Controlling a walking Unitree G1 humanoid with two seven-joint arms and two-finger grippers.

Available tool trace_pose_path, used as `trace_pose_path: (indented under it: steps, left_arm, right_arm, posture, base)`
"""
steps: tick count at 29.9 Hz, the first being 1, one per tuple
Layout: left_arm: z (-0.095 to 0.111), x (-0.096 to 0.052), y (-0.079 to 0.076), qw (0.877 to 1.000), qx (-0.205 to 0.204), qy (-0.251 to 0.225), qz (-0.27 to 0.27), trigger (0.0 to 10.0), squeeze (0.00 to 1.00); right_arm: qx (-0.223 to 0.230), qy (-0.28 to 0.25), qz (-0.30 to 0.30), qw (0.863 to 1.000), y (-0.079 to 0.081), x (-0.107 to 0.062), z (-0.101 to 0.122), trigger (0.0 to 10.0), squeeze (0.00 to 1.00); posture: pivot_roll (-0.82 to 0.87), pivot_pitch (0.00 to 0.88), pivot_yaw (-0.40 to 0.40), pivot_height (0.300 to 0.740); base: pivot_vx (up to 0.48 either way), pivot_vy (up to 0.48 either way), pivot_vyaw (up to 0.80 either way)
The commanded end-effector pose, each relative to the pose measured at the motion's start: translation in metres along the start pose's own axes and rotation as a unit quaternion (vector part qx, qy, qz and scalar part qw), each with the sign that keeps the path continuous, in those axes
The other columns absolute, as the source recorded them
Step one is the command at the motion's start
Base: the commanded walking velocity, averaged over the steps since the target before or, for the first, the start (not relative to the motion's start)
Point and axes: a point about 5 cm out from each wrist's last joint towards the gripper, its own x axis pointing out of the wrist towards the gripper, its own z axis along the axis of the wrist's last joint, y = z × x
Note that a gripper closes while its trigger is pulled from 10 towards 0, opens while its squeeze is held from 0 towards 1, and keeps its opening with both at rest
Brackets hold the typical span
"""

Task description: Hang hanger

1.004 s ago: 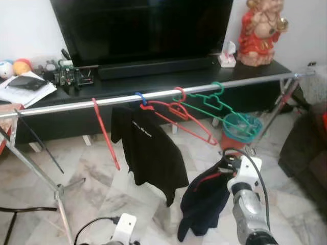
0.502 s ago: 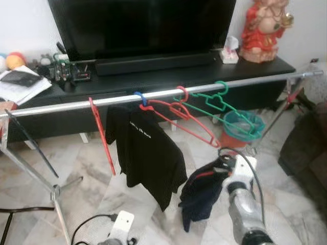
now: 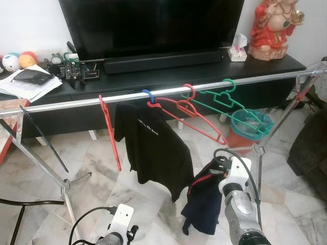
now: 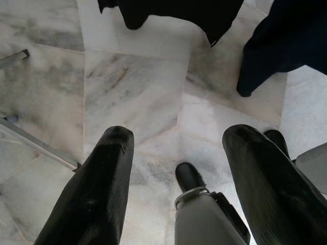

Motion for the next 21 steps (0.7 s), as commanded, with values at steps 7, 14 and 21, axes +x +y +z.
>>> trace_pose_path:
  steps: [7, 14, 21]
  left_arm:
    - [-0.0009, -0.0017, 0.0008, 1.0, -0.011, -0.016, 0.018, 10.0, 0.0]
    - [-0.0014, -0.0017, 0.0006, 1.0, -0.014, -0.015, 0.021, 10.0, 0.0]
    - [-0.0048, -0.0021, 0.0007, 1.0, -0.013, -0.003, 0.028, 10.0, 0.0]
  right_arm:
    - [0.001, -0.009, 0.003, 1.0, -0.0001, 0.0004, 0.003, 10.0, 0.0]
    - [0.0, -0.004, 0.008, 1.0, 0.0015, 0.0006, 0.0018, 10.0, 0.0]
    - [-0.001, 0.001, 0.009, 1.0, -0.0003, 0.0, 0.0001, 10.0, 0.0]
  posture:
    - [0.03, 0.061, 0.017, 0.74]
    - [0.03, 0.054, 0.013, 0.74]
    - [0.03, 0.044, 0.015, 0.74]
  base:
    - [0.0, 0.0, 0.0]
    - [0.0, 0.0, 0.0]
    - [0.0, 0.0, 0.0]
